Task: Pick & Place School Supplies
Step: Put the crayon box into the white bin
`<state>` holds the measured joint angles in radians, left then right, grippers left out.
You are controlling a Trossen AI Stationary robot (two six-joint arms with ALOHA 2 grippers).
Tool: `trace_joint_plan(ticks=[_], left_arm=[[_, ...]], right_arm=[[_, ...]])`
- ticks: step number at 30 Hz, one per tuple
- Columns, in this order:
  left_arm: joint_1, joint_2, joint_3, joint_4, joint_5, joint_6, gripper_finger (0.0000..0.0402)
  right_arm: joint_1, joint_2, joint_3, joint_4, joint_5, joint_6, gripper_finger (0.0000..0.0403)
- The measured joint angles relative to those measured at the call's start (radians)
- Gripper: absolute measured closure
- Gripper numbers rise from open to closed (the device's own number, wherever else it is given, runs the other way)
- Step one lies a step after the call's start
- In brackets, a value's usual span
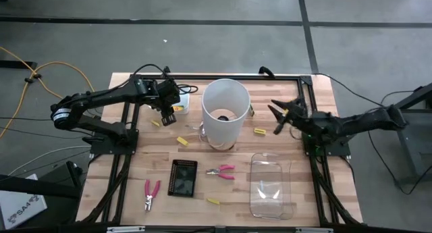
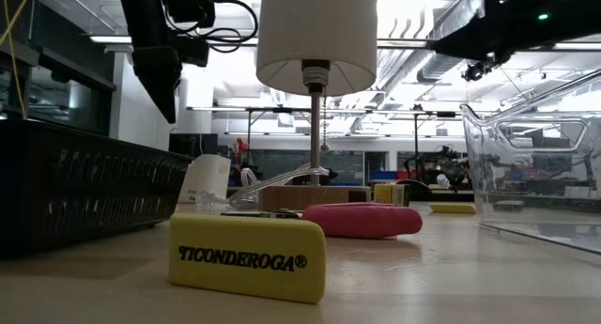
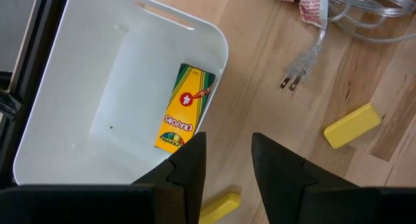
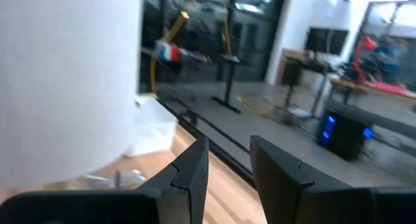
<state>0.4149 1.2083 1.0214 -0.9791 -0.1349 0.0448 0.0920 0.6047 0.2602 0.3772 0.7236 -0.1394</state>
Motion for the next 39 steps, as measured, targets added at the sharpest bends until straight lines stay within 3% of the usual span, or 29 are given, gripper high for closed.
trace_joint_plan(ticks=[6, 22, 31, 39], left_arm=[[0.000, 0.000, 0.000, 0.000, 0.000, 0.000, 0.0285], [0.000, 0.000, 0.000, 0.000, 0.000, 0.000, 0.0285], [0.000, 0.000, 0.000, 0.000, 0.000, 0.000, 0.0285], [0.000, 0.000, 0.000, 0.000, 0.000, 0.000, 0.0285]], right_arm=[[-0.118, 0.203, 0.105, -0.053, 0.007, 0.103, 0.0298], [-0.312, 0.495, 0.445, -0.608, -0.192, 0.382, 0.0298], [-0.386, 0.643, 0.454, -0.615, -0.362, 0.469, 0.0298], [-0.356, 0.688, 0.454, -0.606, -0.398, 0.450, 0.0298]])
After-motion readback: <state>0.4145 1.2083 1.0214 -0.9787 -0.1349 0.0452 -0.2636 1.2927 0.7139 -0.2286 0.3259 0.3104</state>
